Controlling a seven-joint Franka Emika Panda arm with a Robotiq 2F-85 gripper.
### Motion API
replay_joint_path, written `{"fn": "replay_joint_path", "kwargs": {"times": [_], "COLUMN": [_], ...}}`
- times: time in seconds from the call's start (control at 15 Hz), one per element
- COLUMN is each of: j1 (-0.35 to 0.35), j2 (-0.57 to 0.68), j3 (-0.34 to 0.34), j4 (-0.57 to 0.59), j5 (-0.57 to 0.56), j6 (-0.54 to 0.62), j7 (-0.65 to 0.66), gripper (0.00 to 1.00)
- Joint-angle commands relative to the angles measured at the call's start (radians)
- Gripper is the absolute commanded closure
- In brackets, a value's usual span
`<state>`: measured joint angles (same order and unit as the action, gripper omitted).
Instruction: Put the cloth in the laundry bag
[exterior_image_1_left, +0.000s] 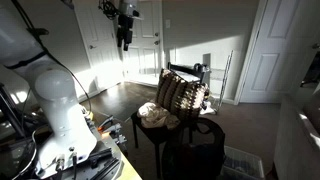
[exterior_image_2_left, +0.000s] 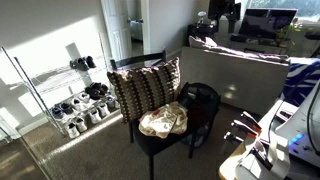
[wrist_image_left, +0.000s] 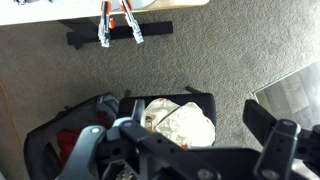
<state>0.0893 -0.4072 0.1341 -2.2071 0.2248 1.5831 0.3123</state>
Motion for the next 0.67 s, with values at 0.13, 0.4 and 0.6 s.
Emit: {"fn": "replay_joint_path", "kwargs": {"times": [0.13,0.4,0.6], "j1": [-0.006,0.004,0.011], "j2": [0.002,0.073,0.189], "j3": [0.015,0.062,0.101], "j4": [0.001,-0.005,-0.033], "j5": [0.006,-0.011,-0.060], "j6": [0.010,0.157,0.341], "j7": [0.015,0.033,0.044], "gripper": [0.00,0.00,0.00]}}
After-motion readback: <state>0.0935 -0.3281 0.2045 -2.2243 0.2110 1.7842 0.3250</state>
